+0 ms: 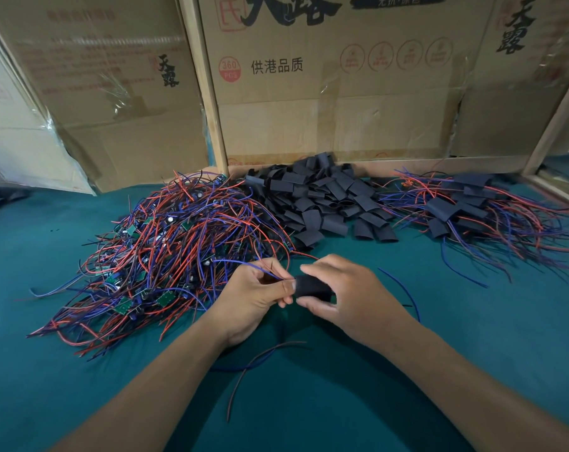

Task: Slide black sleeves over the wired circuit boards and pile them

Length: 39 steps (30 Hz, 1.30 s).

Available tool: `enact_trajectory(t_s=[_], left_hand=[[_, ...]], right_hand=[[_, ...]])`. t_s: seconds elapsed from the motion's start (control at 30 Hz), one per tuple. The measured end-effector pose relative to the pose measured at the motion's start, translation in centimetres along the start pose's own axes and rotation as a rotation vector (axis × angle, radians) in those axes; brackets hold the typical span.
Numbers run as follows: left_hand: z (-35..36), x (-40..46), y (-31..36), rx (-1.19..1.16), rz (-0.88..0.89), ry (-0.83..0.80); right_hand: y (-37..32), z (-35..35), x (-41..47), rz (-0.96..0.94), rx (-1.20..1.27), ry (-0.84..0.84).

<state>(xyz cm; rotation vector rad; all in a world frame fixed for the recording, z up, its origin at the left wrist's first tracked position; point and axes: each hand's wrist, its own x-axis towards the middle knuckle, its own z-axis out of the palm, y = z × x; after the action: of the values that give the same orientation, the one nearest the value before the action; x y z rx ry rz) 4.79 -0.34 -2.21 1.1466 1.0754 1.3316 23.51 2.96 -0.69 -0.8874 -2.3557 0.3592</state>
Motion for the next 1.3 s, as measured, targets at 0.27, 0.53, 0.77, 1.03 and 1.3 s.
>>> enact_trajectory(t_s=[0.27, 0.53, 0.77, 1.03, 1.3], left_hand=[[0.0, -0.1, 0.2, -0.085, 0.004, 0.008], [0.0, -0.2, 0.3, -0.032, 0.004, -0.018], [-0.1, -0.3, 0.2, 0.094, 0.015, -0.062], [-0.4, -0.2, -0.2, 0.133, 0.010, -0.100], [-0.4, -0.3, 0.2, 0.137, 0.003, -0.117]], right_hand=[[1.1, -0.9, 0.1, 0.230, 0.289, -0.069], [1.5, -0.2, 0.2, 0.239, 0.392, -0.129], [1.5, -0.3, 0.1, 0.280, 0.502, -0.181], [4.9, -5.7, 1.6, 0.438, 0.632, 0.113], [14.7, -15.8, 7.4, 0.917, -0.377, 0.193]])
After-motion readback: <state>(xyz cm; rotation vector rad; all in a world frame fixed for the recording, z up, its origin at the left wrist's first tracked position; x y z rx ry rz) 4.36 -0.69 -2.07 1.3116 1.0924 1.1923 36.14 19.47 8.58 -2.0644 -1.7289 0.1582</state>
